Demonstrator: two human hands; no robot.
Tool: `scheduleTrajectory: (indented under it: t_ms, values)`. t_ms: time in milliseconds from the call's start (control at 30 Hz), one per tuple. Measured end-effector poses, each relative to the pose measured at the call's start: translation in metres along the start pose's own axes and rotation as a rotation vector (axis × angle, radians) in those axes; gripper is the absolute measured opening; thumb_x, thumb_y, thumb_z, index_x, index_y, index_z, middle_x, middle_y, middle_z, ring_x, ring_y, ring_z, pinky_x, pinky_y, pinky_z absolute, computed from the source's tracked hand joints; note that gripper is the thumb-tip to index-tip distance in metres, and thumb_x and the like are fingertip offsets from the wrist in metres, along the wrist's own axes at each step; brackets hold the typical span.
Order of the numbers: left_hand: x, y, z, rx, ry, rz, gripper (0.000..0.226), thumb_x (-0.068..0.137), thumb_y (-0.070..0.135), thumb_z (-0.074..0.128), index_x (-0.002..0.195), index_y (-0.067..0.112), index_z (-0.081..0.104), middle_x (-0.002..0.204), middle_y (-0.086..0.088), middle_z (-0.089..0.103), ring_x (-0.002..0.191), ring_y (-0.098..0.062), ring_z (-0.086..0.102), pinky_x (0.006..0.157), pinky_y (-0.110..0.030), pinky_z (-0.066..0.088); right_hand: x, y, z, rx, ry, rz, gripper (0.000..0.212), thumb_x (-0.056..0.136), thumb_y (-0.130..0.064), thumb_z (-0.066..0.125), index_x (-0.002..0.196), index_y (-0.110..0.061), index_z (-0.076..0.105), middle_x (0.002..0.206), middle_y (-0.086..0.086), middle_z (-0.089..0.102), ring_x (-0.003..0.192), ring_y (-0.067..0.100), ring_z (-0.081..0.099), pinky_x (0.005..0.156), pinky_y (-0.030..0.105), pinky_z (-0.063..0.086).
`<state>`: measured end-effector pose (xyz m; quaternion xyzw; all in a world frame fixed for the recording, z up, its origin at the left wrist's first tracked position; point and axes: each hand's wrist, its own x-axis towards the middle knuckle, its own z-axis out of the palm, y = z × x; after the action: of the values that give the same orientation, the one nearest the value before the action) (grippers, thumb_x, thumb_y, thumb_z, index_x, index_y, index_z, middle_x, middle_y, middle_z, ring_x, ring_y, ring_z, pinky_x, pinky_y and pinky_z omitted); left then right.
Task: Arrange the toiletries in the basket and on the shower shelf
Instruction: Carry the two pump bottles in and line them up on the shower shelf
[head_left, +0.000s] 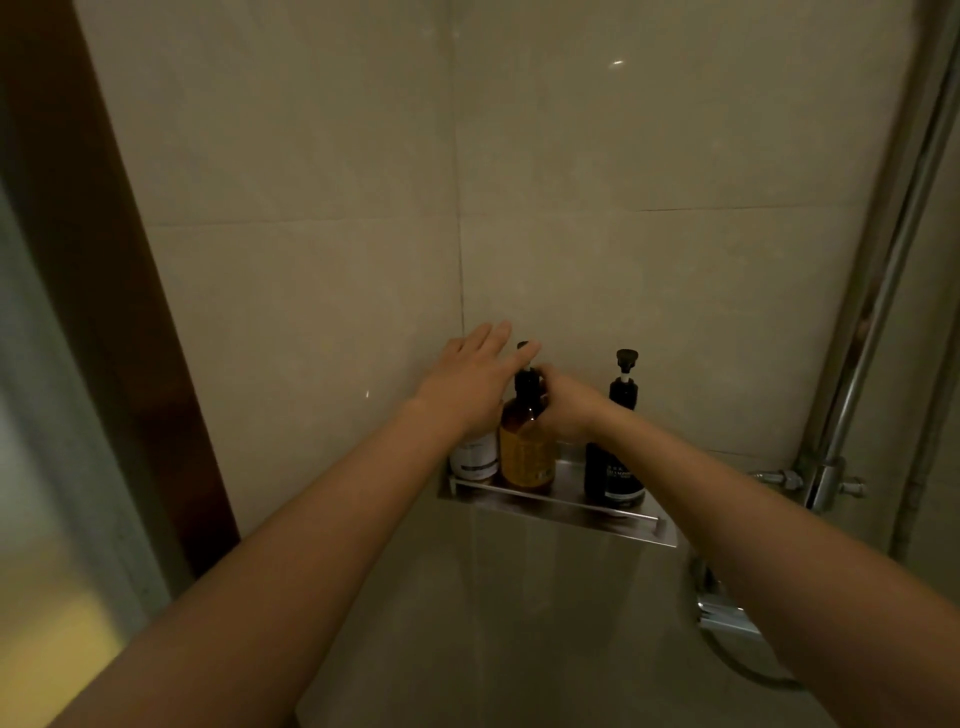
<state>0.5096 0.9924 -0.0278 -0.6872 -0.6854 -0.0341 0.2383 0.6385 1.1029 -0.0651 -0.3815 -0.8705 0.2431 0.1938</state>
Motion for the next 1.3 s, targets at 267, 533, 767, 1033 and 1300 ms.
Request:
scheduleTrajectory:
  t_ms: [267, 533, 767, 1033, 1300]
  values:
    - [0.006, 0.002, -0.002, 0.116, -0.004, 0.016, 0.089, 0.089, 0.023, 0.059, 0.155, 0.034, 0.001, 0.164, -0.01, 0.002, 0.15, -0.031, -0.003, 0.118, -0.051, -0.004, 0.005, -0.002, -0.007, -0.036, -0.017, 0.021, 0.102, 0.071, -0.018, 0.088, 0.152, -0.016, 0.026, 0.141, 0.011, 0.053, 0.123, 0.03, 0.055, 0.094, 0.04, 0.052]
    - [0.011, -0.003, -0.003, 0.128, -0.026, 0.003, 0.087, 0.088, 0.024, 0.056, 0.154, 0.039, 0.002, 0.164, -0.008, 0.005, 0.15, -0.029, 0.001, 0.117, -0.053, -0.001, 0.007, -0.001, -0.009, -0.002, -0.057, 0.017, 0.091, 0.073, -0.011, 0.085, 0.148, -0.015, 0.035, 0.14, 0.01, 0.053, 0.126, 0.031, 0.053, 0.094, 0.038, 0.049]
    - [0.011, -0.002, -0.005, 0.124, -0.023, 0.009, 0.086, 0.088, 0.027, 0.058, 0.154, 0.04, 0.005, 0.164, -0.009, 0.005, 0.149, -0.03, 0.001, 0.116, -0.054, -0.001, 0.01, -0.003, -0.009, 0.03, -0.078, 0.062, 0.094, 0.072, -0.022, 0.088, 0.148, -0.014, 0.033, 0.137, 0.009, 0.054, 0.124, 0.03, 0.054, 0.085, 0.032, 0.048]
    - [0.007, -0.004, -0.01, 0.1, -0.05, -0.008, 0.085, 0.089, 0.029, 0.058, 0.154, 0.041, 0.005, 0.164, -0.01, 0.0, 0.15, -0.03, -0.001, 0.117, -0.054, -0.001, 0.007, -0.005, -0.009, 0.028, -0.068, 0.087, 0.111, 0.069, -0.018, 0.09, 0.156, -0.015, 0.02, 0.15, 0.013, 0.043, 0.132, 0.032, 0.047, 0.094, 0.034, 0.046]
    - [0.006, -0.006, -0.011, 0.059, -0.076, -0.019, 0.082, 0.089, 0.034, 0.057, 0.154, 0.041, 0.008, 0.164, -0.01, -0.001, 0.15, -0.03, -0.003, 0.117, -0.053, 0.0, -0.011, -0.004, 0.01, 0.274, 0.127, -0.004, 0.122, 0.069, -0.01, 0.089, 0.159, -0.024, 0.007, 0.158, 0.008, 0.033, 0.138, 0.03, 0.041, 0.101, 0.039, 0.049]
